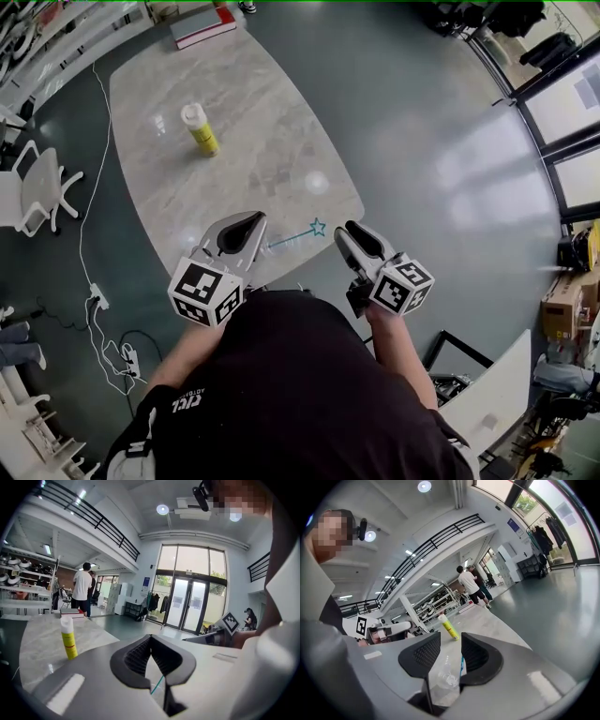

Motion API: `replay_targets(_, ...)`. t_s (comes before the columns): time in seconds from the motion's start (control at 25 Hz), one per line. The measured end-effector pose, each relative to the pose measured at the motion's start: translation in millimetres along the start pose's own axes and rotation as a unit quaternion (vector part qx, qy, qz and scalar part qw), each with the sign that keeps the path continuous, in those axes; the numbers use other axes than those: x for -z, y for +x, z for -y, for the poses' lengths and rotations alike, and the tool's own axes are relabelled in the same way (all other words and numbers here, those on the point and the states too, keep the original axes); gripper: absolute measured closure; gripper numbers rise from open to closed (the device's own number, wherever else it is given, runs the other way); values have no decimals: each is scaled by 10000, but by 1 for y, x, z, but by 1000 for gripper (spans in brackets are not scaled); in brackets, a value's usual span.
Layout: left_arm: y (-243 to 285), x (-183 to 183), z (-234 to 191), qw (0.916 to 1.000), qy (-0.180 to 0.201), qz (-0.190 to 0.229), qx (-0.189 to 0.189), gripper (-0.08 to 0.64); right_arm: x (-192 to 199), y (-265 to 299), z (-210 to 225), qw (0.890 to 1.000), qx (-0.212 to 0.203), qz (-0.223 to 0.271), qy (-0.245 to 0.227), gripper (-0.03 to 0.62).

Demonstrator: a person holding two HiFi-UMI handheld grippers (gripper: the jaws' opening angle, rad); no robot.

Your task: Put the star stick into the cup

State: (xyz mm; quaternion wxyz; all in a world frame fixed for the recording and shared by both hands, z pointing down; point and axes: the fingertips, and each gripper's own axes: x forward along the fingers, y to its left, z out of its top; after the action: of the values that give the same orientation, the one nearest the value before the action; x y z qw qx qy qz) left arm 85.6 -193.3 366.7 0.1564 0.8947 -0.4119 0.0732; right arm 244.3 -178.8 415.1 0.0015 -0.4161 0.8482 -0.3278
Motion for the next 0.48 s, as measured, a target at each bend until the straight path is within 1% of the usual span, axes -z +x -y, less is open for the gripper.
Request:
replay_targets(0.12, -4, -9, 2, 9999, 89, 37, -94, 557, -19, -1, -19, 9994, -223, 134, -248, 456)
replay_targets(0.28, -8, -16, 8, 9996, 208, 73, -154, 557, -35, -8, -46, 9964, -547, 204, -622, 508)
replay_targets(0.4, -12, -23, 13, 9993, 261, 154, -198, 557, -44, -16, -60, 9935, -695, 325, -842, 565)
replay_targets(0.44, -12, -25, 14, 9992, 289, 183, -206, 557, -47, -19, -63, 9926, -724, 373, -906, 578)
replay_targets(0.48, -13, -27, 16, 9991, 317, 207, -210, 557, -50, -22, -66, 9916, -747, 415, -969, 578)
